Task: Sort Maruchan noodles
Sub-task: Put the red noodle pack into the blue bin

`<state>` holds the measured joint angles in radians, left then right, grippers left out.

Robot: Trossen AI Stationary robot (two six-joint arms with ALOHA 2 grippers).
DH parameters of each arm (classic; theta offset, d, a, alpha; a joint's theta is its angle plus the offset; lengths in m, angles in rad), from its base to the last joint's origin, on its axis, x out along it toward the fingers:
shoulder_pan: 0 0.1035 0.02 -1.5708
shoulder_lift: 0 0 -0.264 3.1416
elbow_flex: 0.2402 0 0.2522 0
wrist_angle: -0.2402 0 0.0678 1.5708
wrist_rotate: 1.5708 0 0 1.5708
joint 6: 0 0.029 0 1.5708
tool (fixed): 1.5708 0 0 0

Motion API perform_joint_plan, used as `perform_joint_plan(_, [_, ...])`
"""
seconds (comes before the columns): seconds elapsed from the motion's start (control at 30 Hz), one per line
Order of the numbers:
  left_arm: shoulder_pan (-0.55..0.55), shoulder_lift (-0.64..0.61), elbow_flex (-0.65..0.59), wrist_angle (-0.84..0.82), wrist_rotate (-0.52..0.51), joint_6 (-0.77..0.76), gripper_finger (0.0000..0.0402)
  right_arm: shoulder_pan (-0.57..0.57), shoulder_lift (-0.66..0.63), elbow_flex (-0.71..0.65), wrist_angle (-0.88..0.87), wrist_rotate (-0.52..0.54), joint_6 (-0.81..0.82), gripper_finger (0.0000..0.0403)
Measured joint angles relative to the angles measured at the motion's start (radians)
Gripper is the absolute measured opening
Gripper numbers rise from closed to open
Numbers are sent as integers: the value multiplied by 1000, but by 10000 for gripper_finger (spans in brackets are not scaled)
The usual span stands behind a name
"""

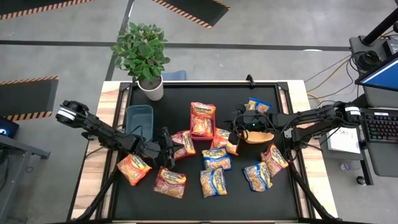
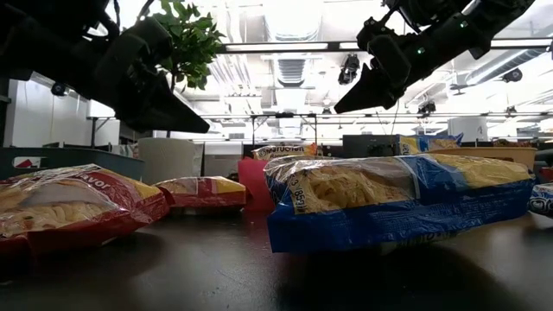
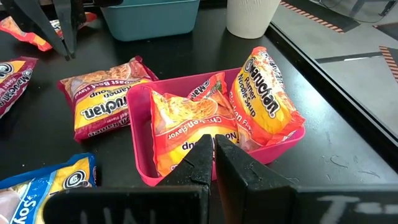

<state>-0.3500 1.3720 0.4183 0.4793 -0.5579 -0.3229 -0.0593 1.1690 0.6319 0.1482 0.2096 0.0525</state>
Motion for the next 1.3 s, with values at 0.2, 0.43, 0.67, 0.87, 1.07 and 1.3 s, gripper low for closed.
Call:
perform_joint_plan(0.2, [-2, 9, 0, 2, 7, -74, 0, 0, 0, 0, 0, 0, 0, 9])
perform_joint_plan(0.43, [-2, 131, 51, 4, 26, -88, 0, 0, 0, 0, 0, 0, 0, 9])
perform_joint_plan(0.67, [-2, 198, 93, -7, 27, -72, 0, 0, 0, 0, 0, 0, 7, 9])
perform_joint_plan(0.87, [-3, 234, 78, -11, 29, -119, 0, 0, 0, 0, 29, -3, 2, 9])
perform_joint_plan(1.07, [-5, 318, 105, -14, 112, -158, 0, 7, -1, 39, 29, -23, 1, 9])
perform_joint_plan(1.3, [-11, 349, 154, -37, 267, -142, 0, 41, -2, 110, 23, -88, -18, 9])
